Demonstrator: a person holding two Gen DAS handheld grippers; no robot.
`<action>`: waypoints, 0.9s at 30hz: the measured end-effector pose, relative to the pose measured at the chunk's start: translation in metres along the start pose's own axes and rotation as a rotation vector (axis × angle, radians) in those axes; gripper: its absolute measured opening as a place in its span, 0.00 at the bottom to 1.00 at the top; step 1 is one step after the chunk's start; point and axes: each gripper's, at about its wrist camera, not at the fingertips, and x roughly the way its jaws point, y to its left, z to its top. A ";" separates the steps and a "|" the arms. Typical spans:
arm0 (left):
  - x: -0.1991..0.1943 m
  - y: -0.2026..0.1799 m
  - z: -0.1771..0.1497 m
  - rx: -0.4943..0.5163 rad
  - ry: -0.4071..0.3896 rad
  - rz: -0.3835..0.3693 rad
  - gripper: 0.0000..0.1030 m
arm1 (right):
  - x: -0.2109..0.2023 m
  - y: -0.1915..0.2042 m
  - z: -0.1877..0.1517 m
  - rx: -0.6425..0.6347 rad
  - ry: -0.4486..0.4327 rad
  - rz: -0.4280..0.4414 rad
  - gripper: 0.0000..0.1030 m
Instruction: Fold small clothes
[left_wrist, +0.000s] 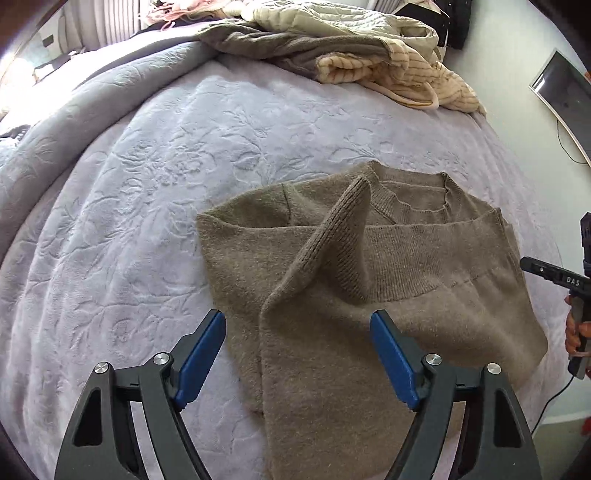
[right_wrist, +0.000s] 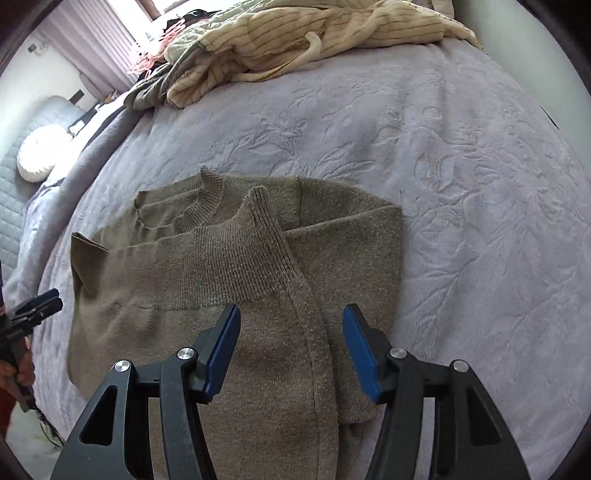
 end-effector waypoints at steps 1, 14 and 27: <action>0.007 -0.001 0.006 -0.004 0.012 -0.015 0.79 | 0.003 0.002 0.003 -0.010 -0.003 -0.014 0.60; 0.042 -0.022 0.046 0.010 0.005 -0.075 0.11 | 0.025 0.033 0.033 -0.125 -0.021 -0.085 0.06; 0.020 -0.022 0.083 -0.025 -0.156 0.001 0.12 | 0.005 0.046 0.075 -0.168 -0.149 -0.192 0.06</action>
